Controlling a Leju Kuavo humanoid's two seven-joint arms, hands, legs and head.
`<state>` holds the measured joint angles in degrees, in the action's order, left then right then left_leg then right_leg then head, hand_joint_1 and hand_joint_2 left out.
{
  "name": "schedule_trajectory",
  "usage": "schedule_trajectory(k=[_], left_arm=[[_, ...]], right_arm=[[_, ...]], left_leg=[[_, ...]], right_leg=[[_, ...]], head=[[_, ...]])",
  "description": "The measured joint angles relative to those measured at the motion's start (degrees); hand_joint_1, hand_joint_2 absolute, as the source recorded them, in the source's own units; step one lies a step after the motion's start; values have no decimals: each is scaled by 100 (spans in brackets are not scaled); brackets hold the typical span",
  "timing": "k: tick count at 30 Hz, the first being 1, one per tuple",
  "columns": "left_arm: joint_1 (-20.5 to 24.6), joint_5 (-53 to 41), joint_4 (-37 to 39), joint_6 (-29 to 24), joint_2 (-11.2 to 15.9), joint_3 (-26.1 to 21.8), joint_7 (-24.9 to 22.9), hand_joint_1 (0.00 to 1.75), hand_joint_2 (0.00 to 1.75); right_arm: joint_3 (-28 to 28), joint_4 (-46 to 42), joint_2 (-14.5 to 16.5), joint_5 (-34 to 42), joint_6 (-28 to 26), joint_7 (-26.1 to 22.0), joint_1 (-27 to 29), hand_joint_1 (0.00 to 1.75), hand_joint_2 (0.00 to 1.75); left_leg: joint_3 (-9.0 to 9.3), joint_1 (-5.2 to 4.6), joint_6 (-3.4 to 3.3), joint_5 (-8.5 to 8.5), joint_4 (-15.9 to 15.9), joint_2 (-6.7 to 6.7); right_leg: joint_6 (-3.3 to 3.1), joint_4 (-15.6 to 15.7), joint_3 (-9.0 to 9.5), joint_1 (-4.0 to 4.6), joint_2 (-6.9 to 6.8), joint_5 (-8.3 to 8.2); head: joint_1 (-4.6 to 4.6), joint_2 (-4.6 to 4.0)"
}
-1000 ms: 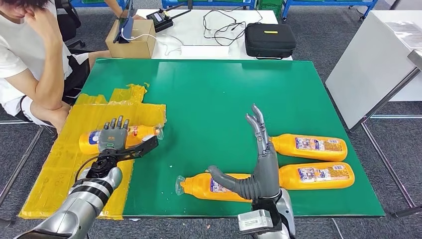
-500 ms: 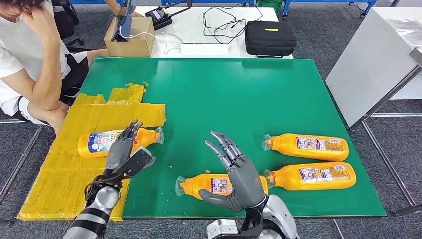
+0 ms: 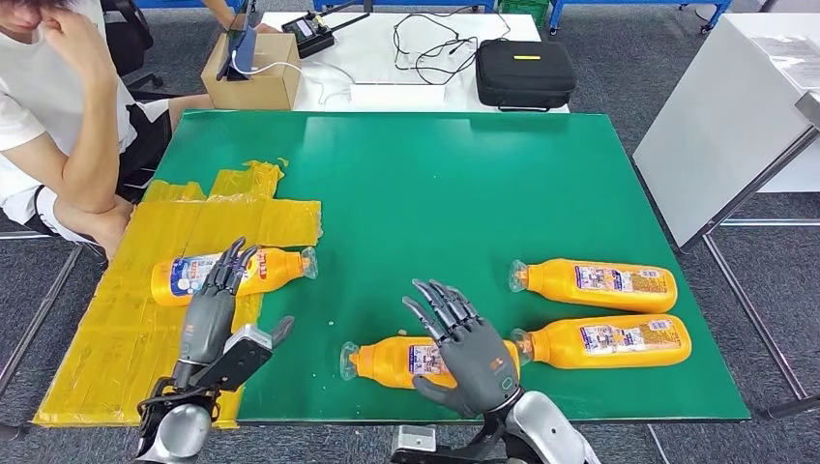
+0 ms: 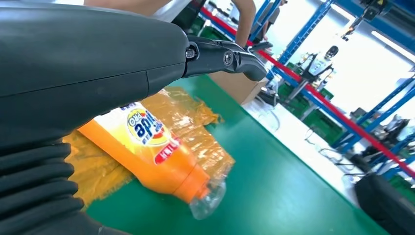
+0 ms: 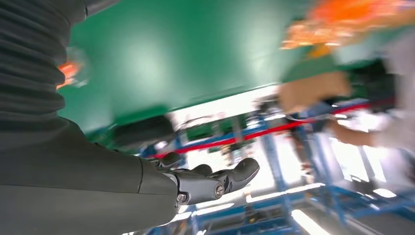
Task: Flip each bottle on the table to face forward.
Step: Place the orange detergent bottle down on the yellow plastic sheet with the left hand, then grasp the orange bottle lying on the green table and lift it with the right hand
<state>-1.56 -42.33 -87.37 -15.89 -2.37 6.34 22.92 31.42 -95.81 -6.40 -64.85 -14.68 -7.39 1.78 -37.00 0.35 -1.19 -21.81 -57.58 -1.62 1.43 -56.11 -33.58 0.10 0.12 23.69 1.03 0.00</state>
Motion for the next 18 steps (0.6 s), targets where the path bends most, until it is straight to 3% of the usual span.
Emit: schedule_trajectory(k=[9, 18], left_arm=[[-424, 953, -800, 631, -93, 144, 161, 0, 175], [-529, 1076, -903, 768, -164, 240, 180, 0, 175]], right_arm=[[-141, 542, -162, -1064, 140, 1066, -4, 0, 175], [-375, 912, -213, -1267, 344, 1374, 12, 0, 175]], left_leg=[[-3, -4, -2, -2, 0, -1], [-2, -3, -1, -1, 0, -1]], right_leg=[[1, 2, -3, -2, -1, 1], [0, 1, -3, -1, 0, 0]], head=[[1, 0], [2, 0]])
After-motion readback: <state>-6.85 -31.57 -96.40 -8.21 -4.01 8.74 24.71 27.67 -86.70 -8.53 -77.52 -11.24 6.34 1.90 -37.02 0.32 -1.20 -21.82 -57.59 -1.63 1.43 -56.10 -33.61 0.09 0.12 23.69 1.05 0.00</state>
